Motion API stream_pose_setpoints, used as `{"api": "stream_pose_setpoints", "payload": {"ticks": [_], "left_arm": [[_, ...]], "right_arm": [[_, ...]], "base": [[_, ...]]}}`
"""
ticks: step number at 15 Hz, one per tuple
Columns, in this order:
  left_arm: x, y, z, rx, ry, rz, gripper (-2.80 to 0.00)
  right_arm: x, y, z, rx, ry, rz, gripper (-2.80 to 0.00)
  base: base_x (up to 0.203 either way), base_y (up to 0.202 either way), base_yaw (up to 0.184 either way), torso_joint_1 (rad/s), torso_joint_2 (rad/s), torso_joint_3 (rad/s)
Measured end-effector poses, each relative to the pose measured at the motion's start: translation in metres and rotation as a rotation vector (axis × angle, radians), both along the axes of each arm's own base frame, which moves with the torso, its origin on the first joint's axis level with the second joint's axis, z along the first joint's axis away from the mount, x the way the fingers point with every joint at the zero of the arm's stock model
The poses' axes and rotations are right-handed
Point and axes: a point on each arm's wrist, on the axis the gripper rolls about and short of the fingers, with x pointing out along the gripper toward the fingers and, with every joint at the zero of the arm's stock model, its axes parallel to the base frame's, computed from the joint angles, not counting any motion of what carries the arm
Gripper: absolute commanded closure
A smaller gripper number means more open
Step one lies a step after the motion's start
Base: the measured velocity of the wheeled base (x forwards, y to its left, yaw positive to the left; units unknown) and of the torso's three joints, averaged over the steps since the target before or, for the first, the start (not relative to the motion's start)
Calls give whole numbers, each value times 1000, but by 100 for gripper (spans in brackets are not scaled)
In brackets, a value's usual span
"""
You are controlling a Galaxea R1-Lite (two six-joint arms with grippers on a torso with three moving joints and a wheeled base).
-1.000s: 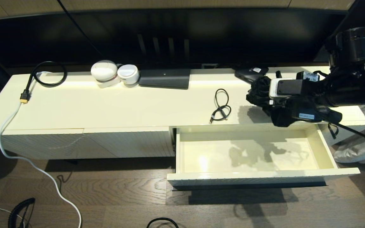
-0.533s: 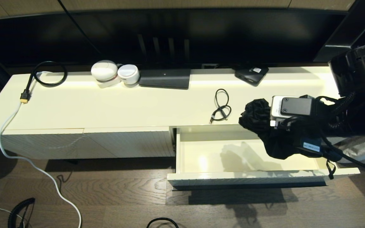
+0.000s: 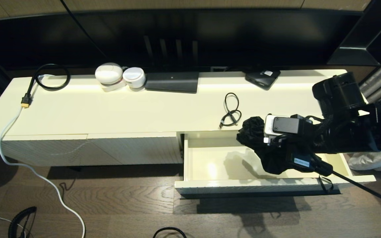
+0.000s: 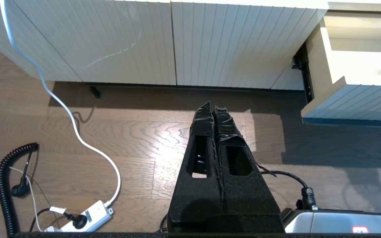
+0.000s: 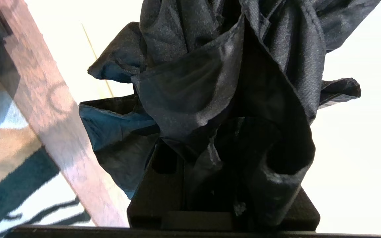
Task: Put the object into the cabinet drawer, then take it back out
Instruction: Put the umbrella in the drawer
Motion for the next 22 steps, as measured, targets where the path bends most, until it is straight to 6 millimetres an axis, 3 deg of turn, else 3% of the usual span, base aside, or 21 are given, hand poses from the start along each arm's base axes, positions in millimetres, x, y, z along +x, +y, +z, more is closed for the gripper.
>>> {"api": "stream_pose_setpoints", "payload": {"ticks": [4,13,19,20,22], "left_arm": [[0,0,0,0,0,0,0],[0,0,0,0,0,0,0],[0,0,0,0,0,0,0],[0,0,0,0,0,0,0],[0,0,0,0,0,0,0]], "right_arm": [[21,2,-20,-33,7,31,0],[66,-27,-50,-275,-14,175,0],[94,-25,-69,-277,-13,156,0],[97,-24,-71,-276,-10,156,-280],[100,-25,-75,-273,-5,148,-280]], "base": [[0,0,0,0,0,0],[0,0,0,0,0,0],[0,0,0,0,0,0],[0,0,0,0,0,0],[0,0,0,0,0,0]]}}
